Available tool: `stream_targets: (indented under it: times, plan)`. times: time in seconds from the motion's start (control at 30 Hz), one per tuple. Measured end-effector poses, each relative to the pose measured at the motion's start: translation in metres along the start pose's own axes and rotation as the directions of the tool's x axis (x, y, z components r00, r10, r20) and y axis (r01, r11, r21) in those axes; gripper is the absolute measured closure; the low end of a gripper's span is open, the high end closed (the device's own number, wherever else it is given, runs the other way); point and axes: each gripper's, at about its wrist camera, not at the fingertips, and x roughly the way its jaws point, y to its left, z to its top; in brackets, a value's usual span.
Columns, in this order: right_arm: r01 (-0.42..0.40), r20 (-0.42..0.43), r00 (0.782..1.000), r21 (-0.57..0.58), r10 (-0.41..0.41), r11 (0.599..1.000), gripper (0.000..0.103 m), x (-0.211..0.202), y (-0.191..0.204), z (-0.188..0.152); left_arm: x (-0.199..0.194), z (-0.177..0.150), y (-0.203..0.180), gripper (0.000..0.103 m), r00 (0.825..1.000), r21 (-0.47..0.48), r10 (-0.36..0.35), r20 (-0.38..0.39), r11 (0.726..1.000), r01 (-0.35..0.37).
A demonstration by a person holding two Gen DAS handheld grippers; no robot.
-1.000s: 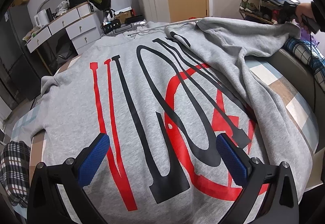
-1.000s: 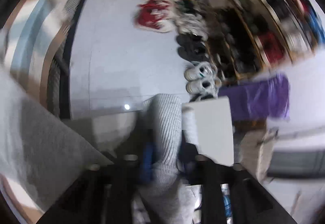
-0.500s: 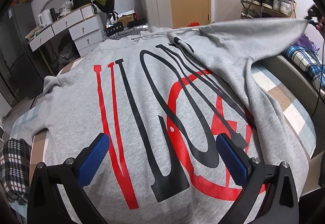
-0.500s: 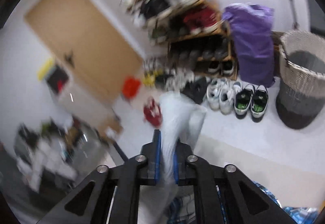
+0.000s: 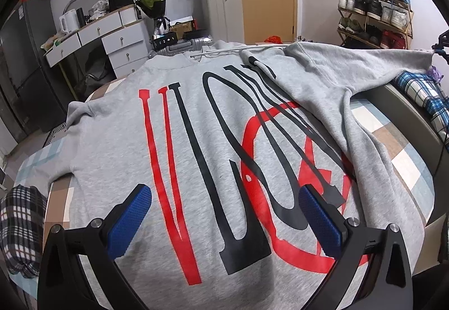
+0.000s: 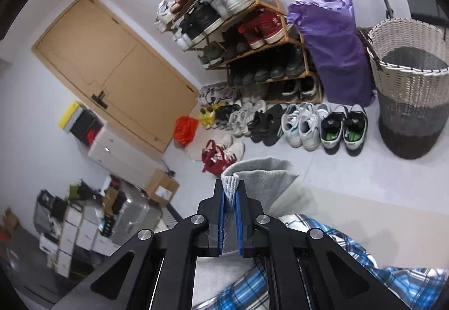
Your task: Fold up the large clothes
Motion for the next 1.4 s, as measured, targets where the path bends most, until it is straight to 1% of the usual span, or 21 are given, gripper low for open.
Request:
stream_targets:
  times: [0.13, 0.2, 0.27, 0.33, 0.37, 0.53, 0.57, 0.6, 0.63, 0.67, 0.73, 0.83, 0.97, 1.17, 1.2, 1.23, 1.27, 1.3, 1.33, 1.37, 1.4]
  plan:
    - [-0.048, 0.066, 0.996, -0.089, 0.054, 0.995, 0.096, -0.022, 0.034, 0.010, 0.000, 0.002, 0.000, 0.001, 1.000, -0.004, -0.004, 0.003, 1.000, 0.004]
    - [-0.041, 0.047, 0.998, -0.148, 0.048, 0.988, 0.096, -0.024, 0.054, 0.012, 0.001, 0.002, -0.001, 0.001, 1.000, 0.000, -0.010, 0.002, 1.000, 0.010]
    - [-0.006, -0.033, 0.999, -0.184, 0.000, 0.983, 0.096, -0.011, 0.061, 0.010, 0.000, 0.002, -0.003, 0.001, 1.000, 0.006, -0.017, 0.004, 1.000, 0.017]
    - [-0.004, -0.116, 0.993, -0.177, -0.017, 0.984, 0.096, 0.004, 0.056, 0.005, -0.003, 0.000, -0.005, 0.001, 1.000, 0.020, -0.018, 0.008, 1.000, 0.018]
    - [0.030, -0.154, 0.987, -0.164, -0.056, 0.986, 0.096, 0.013, 0.048, 0.002, -0.004, -0.001, -0.005, 0.001, 1.000, 0.026, -0.017, 0.011, 1.000, 0.017]
    - [0.112, -0.243, 0.962, -0.065, -0.125, 0.992, 0.091, 0.039, -0.001, -0.003, -0.002, -0.006, -0.002, 0.001, 1.000, 0.043, 0.005, 0.004, 0.999, -0.005]
    - [0.118, -0.256, 0.958, -0.058, -0.129, 0.991, 0.078, 0.045, -0.011, -0.004, 0.000, -0.006, -0.001, 0.001, 1.000, 0.041, 0.009, -0.001, 0.999, -0.009]
    - [0.118, -0.259, 0.957, -0.052, -0.127, 0.992, 0.060, 0.047, -0.016, -0.003, 0.002, -0.006, 0.000, 0.001, 1.000, 0.038, 0.012, -0.007, 0.999, -0.012]
    - [0.111, -0.247, 0.962, -0.030, -0.115, 0.993, 0.019, 0.050, -0.024, -0.002, 0.003, -0.006, 0.001, 0.001, 1.000, 0.036, 0.013, -0.013, 0.999, -0.013]
    - [0.108, -0.223, 0.969, -0.009, -0.107, 0.994, 0.000, 0.050, -0.030, -0.002, 0.006, -0.006, 0.001, 0.001, 1.000, 0.032, 0.013, -0.021, 0.999, -0.013]
    - [0.108, -0.230, 0.968, 0.010, -0.103, 0.994, 0.000, 0.059, -0.035, 0.000, 0.008, -0.007, 0.000, 0.001, 1.000, 0.028, 0.011, -0.029, 1.000, -0.010]
    - [0.128, -0.305, 0.944, -0.010, -0.126, 0.992, 0.000, 0.083, -0.031, -0.001, 0.014, -0.006, -0.006, 0.001, 0.999, 0.041, 0.017, -0.038, 0.999, -0.016]
    - [0.152, -0.338, 0.927, -0.063, -0.164, 0.986, 0.000, 0.110, -0.018, -0.001, 0.024, -0.008, -0.015, 0.001, 0.998, 0.070, 0.024, -0.058, 0.997, -0.020]
    - [0.240, -0.411, 0.877, -0.072, -0.248, 0.968, 0.000, 0.158, -0.014, -0.009, 0.029, -0.014, -0.026, 0.001, 0.997, 0.130, 0.039, -0.070, 0.991, -0.030]
    - [0.286, -0.423, 0.857, -0.085, -0.294, 0.955, 0.002, 0.166, -0.015, -0.013, 0.029, -0.015, -0.027, 0.001, 0.996, 0.138, 0.042, -0.073, 0.990, -0.032]
    - [0.309, -0.428, 0.847, -0.085, -0.315, 0.947, 0.007, 0.167, -0.017, -0.015, 0.030, -0.016, -0.027, 0.001, 0.996, 0.142, 0.044, -0.076, 0.989, -0.033]
    - [0.336, -0.404, 0.849, -0.082, -0.339, 0.938, 0.015, 0.166, -0.017, -0.018, 0.030, -0.016, -0.027, 0.001, 0.996, 0.142, 0.044, -0.080, 0.989, -0.032]
    - [0.320, -0.388, 0.863, -0.077, -0.324, 0.944, 0.044, 0.163, -0.015, -0.017, 0.031, -0.016, -0.026, 0.001, 0.996, 0.137, 0.041, -0.085, 0.990, -0.029]
    - [0.302, -0.391, 0.869, -0.070, -0.305, 0.951, 0.060, 0.162, -0.014, -0.016, 0.031, -0.016, -0.025, 0.001, 0.995, 0.130, 0.036, -0.090, 0.991, -0.024]
    - [0.292, -0.389, 0.874, -0.057, -0.290, 0.955, 0.070, 0.159, -0.015, -0.016, 0.031, -0.016, -0.024, 0.001, 0.995, 0.121, 0.028, -0.097, 0.993, -0.016]
    - [0.282, -0.379, 0.882, -0.047, -0.279, 0.958, 0.075, 0.156, -0.015, -0.015, 0.032, -0.016, -0.022, 0.001, 0.994, 0.109, 0.022, -0.105, 0.994, -0.010]
